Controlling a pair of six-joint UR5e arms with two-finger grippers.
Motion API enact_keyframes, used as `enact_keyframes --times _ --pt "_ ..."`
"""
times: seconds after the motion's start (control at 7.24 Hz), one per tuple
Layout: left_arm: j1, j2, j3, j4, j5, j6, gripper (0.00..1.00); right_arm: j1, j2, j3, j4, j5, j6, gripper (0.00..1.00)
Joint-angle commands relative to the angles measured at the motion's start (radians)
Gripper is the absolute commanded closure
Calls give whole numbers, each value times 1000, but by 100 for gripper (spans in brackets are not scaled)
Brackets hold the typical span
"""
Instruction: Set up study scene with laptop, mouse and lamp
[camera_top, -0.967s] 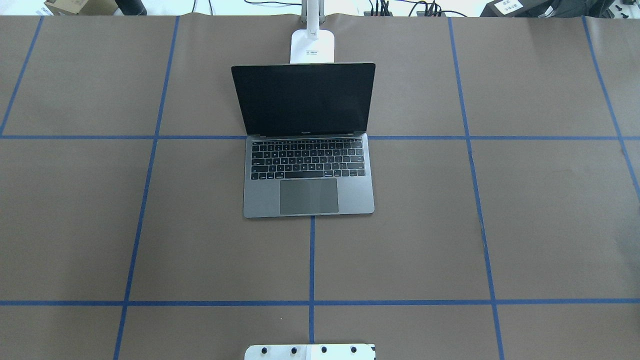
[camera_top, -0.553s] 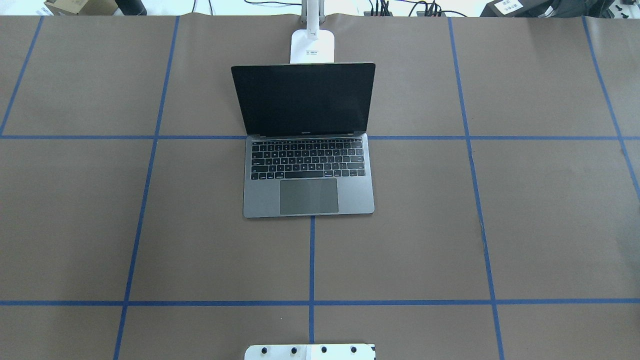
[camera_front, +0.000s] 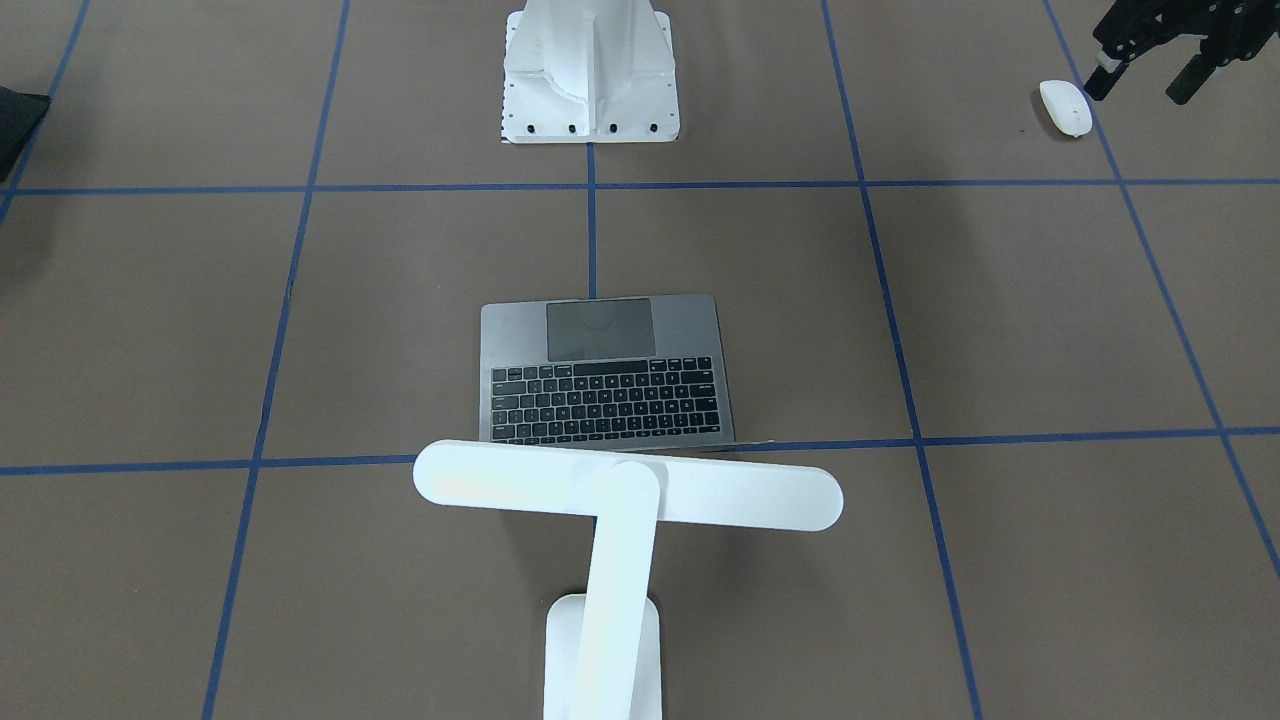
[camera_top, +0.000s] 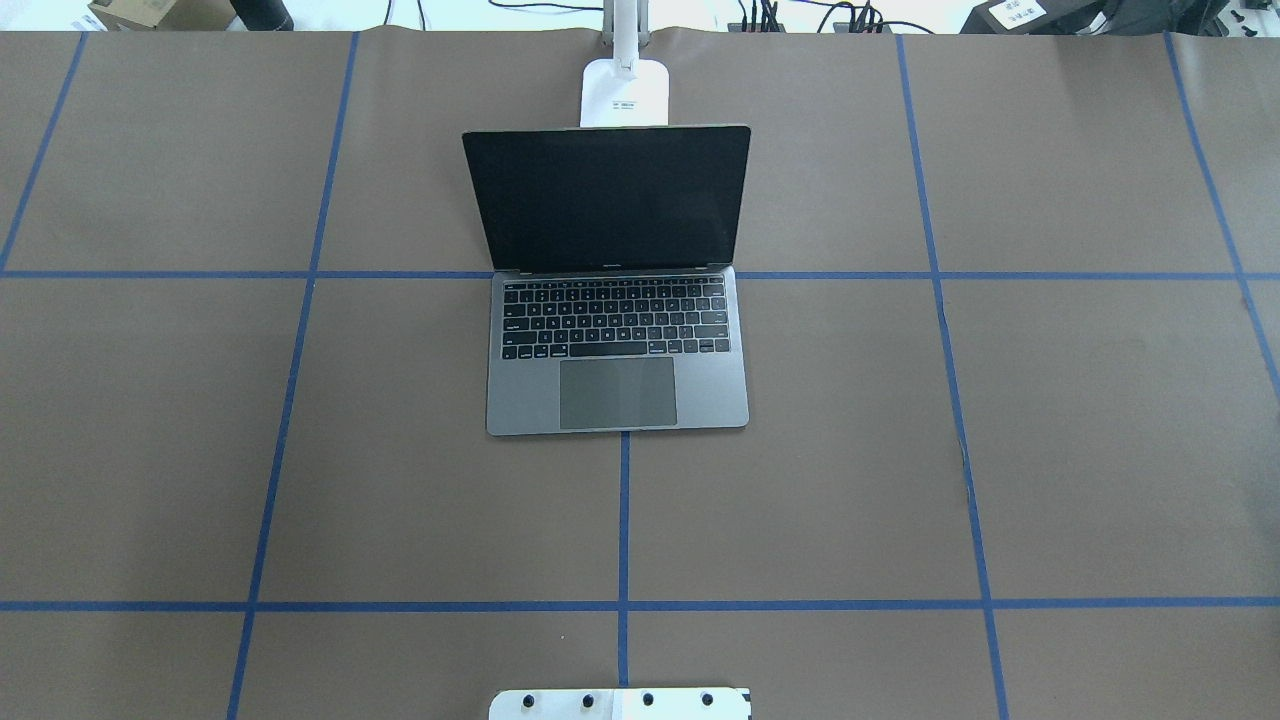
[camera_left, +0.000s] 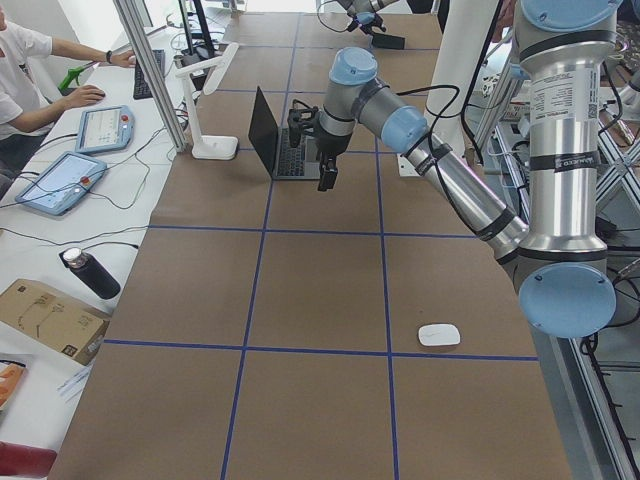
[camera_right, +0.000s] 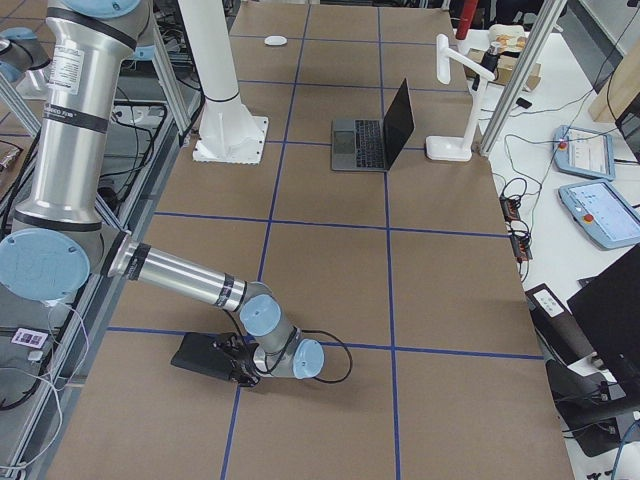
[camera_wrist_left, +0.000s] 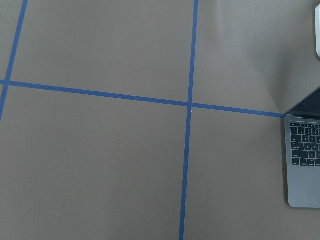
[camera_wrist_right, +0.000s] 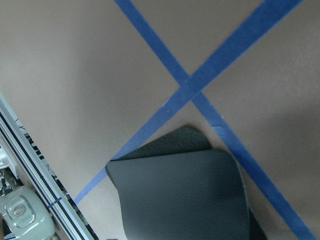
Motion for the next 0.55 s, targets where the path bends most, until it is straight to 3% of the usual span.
enact_keyframes --times 0.0,0.41 --pt "0 -2 -7 0 1 -25 0 -1 -5 -7 -2 22 0 11" --pt "0 -2 -13 2 1 -25 0 -2 1 -4 -28 36 -2 15"
